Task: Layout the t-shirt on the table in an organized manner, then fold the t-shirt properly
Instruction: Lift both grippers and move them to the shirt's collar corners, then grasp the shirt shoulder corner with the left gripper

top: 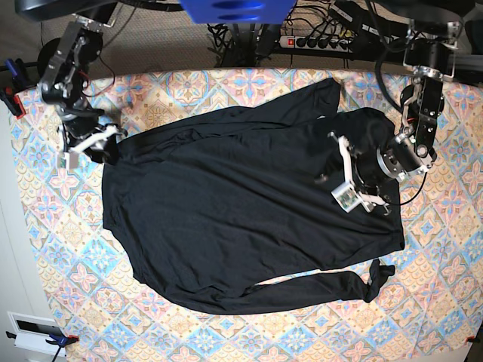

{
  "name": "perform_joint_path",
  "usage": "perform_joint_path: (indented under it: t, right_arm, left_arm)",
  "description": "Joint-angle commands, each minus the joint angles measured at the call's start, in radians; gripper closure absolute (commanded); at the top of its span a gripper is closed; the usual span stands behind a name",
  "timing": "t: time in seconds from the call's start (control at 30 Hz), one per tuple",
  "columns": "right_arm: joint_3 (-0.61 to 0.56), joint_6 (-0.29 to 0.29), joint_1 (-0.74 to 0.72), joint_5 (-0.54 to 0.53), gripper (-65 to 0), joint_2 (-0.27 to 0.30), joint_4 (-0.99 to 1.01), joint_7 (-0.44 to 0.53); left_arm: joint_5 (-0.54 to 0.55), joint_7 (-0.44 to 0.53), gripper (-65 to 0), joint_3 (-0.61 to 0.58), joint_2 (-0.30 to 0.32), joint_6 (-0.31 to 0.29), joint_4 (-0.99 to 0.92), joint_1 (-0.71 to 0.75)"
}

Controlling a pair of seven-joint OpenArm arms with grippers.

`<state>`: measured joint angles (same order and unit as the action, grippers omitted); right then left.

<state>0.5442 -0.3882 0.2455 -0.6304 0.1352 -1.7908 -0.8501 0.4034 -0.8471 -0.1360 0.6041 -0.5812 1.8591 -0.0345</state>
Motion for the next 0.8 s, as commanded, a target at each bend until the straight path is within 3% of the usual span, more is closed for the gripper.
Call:
perform_joint_path:
  t: [0.0, 0.23, 0.33, 0.53, 0.67, 0.77]
  right_arm:
    - [0.034, -0.007, -0.011, -0.056, -20.8, 0.019, -0.020, 0.044]
    - [0.149, -0.007, 0.079, -0.199, -20.8, 0.019, -0.020, 0.044]
    - [0.153, -0.007, 0.087, -0.199, -20.8, 0.019, -0.016, 0.044]
    - [0.152, -0.007, 0.099, -0.197, -20.5, 0.019, -0.014, 0.044]
    - [0.152, -0.007, 0.099, -0.196, -20.5, 0.019, -0.013, 0.044]
    - [0.152, -0.007, 0.099, -0.196, -20.5, 0.019, 0.015, 0.044]
  left_arm:
    - [-0.002, 0.013, -31.3, -0.026, 0.043, 0.008, 0.044, -0.017]
    - [0.001, 0.016, -31.6, -0.202, 0.207, -0.001, 0.116, -0.020]
    - [0.007, 0.016, -31.6, -0.268, 0.253, -0.053, 0.116, -0.020]
    - [0.033, 0.012, -31.7, -0.311, 0.259, -0.101, 0.116, 0.075]
    - [0.173, -0.034, -33.5, -0.301, 0.261, -0.101, 0.115, 0.110]
    - [0.329, -0.087, -40.7, -0.210, 0.261, -0.101, 0.113, 0.140]
